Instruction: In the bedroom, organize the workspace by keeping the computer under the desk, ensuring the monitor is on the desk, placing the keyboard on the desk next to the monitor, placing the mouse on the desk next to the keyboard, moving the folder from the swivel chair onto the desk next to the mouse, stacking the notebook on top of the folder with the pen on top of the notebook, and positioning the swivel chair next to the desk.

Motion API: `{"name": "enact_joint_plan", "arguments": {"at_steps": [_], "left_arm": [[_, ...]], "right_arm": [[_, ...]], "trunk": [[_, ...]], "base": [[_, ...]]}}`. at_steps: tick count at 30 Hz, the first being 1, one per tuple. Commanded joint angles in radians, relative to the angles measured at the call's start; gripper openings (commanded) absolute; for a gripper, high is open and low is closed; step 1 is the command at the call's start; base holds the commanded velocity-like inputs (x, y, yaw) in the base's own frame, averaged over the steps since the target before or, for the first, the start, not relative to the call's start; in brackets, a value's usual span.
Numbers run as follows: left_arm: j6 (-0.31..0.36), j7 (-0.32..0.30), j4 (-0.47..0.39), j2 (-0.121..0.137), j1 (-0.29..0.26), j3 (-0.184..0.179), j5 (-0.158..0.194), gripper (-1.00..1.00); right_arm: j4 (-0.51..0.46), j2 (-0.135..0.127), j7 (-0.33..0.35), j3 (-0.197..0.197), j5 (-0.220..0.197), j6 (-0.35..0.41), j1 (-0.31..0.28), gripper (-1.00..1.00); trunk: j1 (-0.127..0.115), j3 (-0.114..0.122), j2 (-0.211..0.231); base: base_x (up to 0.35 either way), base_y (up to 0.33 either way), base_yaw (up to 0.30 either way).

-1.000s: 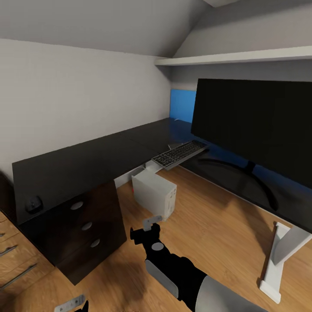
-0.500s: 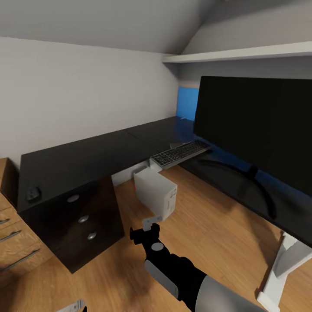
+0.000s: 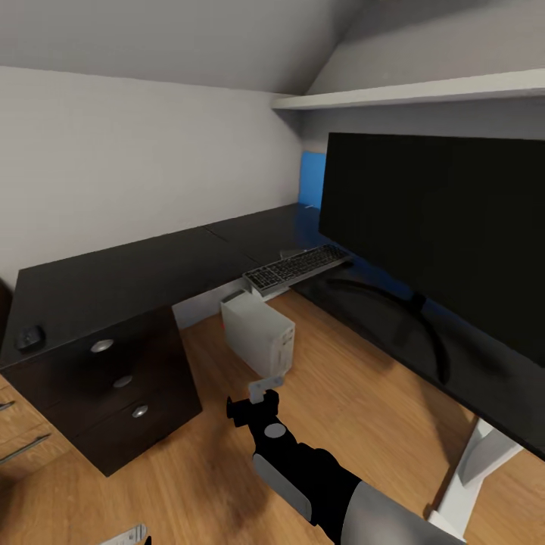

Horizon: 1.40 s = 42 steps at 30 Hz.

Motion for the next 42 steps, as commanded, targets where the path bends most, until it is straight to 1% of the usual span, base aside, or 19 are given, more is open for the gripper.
{"name": "enact_joint_plan", "arguments": {"at_steps": [1,6,15,31,32,34,35,38,39,40,41,42], "left_arm": [[0.004,0.008,-0.003,0.001,0.000,-0.003,0.006,1.00],[0.004,0.007,-0.002,0.002,0.000,-0.001,0.007,1.00],[0.002,0.008,-0.002,0.002,0.000,-0.001,0.006,1.00],[-0.002,0.009,-0.001,0.004,0.000,0.004,0.007,1.00],[-0.003,0.011,-0.001,0.004,0.000,0.043,0.013,1.00],[-0.002,0.010,-0.001,0.003,0.000,0.079,0.021,1.00],[-0.002,0.009,-0.001,0.002,0.000,0.117,0.031,1.00],[-0.001,0.007,-0.001,0.001,0.000,0.160,0.049,1.00],[-0.001,0.007,-0.001,0.001,0.000,0.178,0.063,1.00],[-0.001,0.006,-0.001,0.000,0.000,0.185,0.070,1.00],[-0.001,0.006,-0.001,0.000,0.000,0.197,0.087,1.00],[-0.001,0.005,-0.001,0.000,0.000,0.201,0.093,1.00]], "right_arm": [[-0.001,0.000,-0.007,0.003,-0.004,0.004,-0.001,1.00],[-0.001,0.000,-0.008,0.005,-0.003,0.001,-0.001,1.00],[-0.001,0.000,-0.009,0.006,-0.003,0.001,-0.001,1.00],[-0.001,0.000,-0.008,0.008,-0.003,0.003,-0.001,1.00],[-0.001,0.000,-0.007,0.015,-0.003,0.003,-0.001,1.00],[-0.001,0.000,-0.007,0.019,-0.003,0.003,-0.001,1.00],[-0.001,0.000,-0.007,0.021,-0.003,0.003,-0.001,1.00],[-0.001,0.000,-0.007,0.024,-0.003,0.003,-0.001,1.00],[-0.001,0.000,-0.007,0.024,-0.003,0.004,-0.001,1.00],[-0.001,0.000,-0.007,0.025,-0.003,0.004,-0.001,1.00],[-0.001,0.000,-0.007,0.025,-0.003,0.004,-0.001,1.00],[-0.001,0.000,-0.007,0.026,-0.003,0.005,-0.001,1.00]], "trunk": [[0.000,-0.001,0.000],[0.000,-0.001,0.000],[0.000,-0.001,0.000],[0.000,-0.001,0.000],[0.000,-0.001,0.000],[0.000,-0.001,0.000],[0.000,-0.001,0.000],[0.000,-0.001,0.000],[0.000,-0.001,0.000],[0.000,-0.001,0.000],[0.000,-0.001,0.000],[0.000,-0.001,0.000]], "base": [[0.000,-0.034,0.000],[0.000,-0.012,0.046],[0.024,-0.001,0.244],[0.300,0.002,0.273],[0.242,0.023,0.088],[0.180,0.017,0.063],[0.102,0.010,0.036],[0.063,0.006,0.022],[0.033,0.003,0.012],[0.027,0.003,0.009],[0.014,0.001,0.005],[0.009,0.001,0.003]]}}
